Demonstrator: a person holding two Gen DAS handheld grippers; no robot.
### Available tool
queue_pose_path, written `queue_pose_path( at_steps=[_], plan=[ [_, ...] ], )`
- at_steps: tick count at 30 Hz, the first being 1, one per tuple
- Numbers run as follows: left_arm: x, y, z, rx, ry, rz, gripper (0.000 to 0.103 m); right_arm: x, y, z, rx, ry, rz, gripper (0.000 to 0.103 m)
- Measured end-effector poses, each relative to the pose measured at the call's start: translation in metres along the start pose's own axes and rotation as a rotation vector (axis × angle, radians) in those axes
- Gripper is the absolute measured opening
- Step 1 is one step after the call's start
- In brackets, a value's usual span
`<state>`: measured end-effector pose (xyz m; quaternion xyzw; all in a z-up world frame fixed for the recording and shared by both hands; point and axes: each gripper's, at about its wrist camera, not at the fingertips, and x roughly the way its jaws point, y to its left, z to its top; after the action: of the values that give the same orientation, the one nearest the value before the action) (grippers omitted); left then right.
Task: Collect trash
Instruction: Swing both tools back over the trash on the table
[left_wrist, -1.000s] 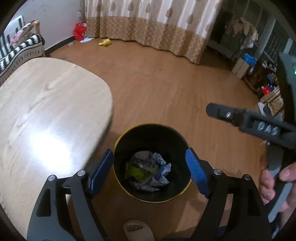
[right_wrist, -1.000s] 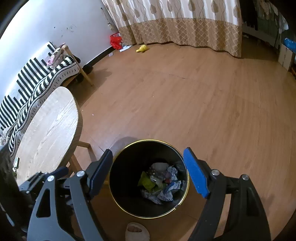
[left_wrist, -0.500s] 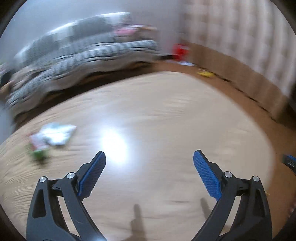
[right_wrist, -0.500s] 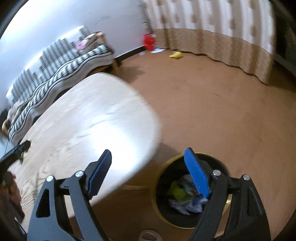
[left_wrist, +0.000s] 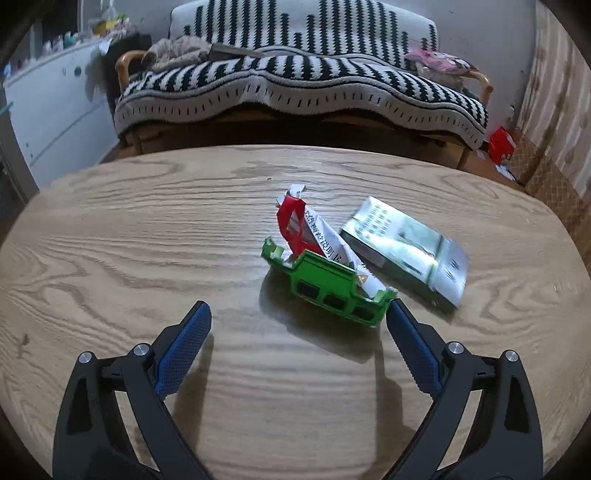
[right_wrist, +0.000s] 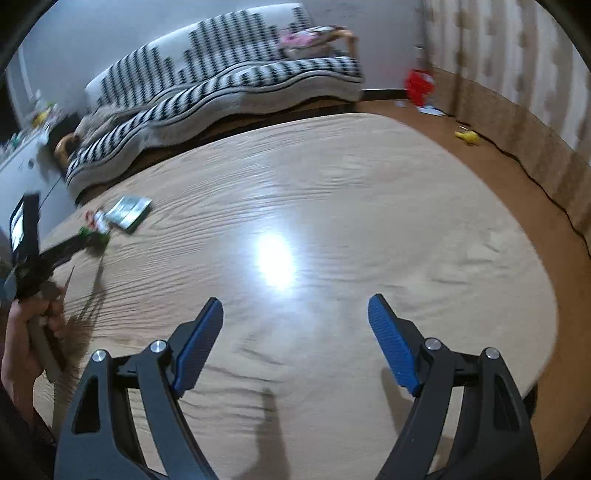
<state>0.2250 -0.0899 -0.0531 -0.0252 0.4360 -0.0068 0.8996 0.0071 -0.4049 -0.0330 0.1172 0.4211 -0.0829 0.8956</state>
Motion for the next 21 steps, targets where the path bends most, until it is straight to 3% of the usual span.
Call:
queue_pose_path(
  at_steps=[2,7,9,10,11,12,16,18,19,21],
  plan=[
    [0.007,-0.001,0.005,-0.022,0.012,-0.029,0.093,0.01,0.024,0.002,-0.041,0.015,0.013,0.078],
    [0.012,-0.004,0.0,0.033,0.003,-0.051,0.091,0.034,0.073,0.007,-0.12,0.049,0.049,0.078],
    [0.013,0.006,0.004,0.028,-0.003,-0.073,0.08,0.041,0.085,0.01,-0.141,0.055,0.068,0.078],
    [0.014,0.013,0.005,0.028,-0.01,-0.069,0.066,0.044,0.093,0.011,-0.154,0.057,0.076,0.078],
    [0.013,0.02,0.005,0.037,-0.008,-0.059,0.059,0.048,0.096,0.014,-0.164,0.058,0.081,0.078],
    [0.012,0.025,0.004,0.05,-0.004,-0.049,0.059,0.05,0.101,0.015,-0.173,0.061,0.087,0.078],
    [0.006,0.047,-0.002,0.085,0.009,-0.07,0.06,0.059,0.111,0.016,-0.199,0.072,0.1,0.078],
    [0.004,0.057,-0.003,0.064,0.01,-0.085,0.07,0.063,0.111,0.018,-0.202,0.078,0.101,0.078],
    [0.002,0.062,-0.002,0.039,-0.001,-0.081,0.087,0.065,0.111,0.019,-0.198,0.082,0.103,0.078],
    [-0.001,0.063,0.0,0.011,-0.022,-0.078,0.09,0.067,0.109,0.02,-0.19,0.089,0.112,0.078]
  ],
)
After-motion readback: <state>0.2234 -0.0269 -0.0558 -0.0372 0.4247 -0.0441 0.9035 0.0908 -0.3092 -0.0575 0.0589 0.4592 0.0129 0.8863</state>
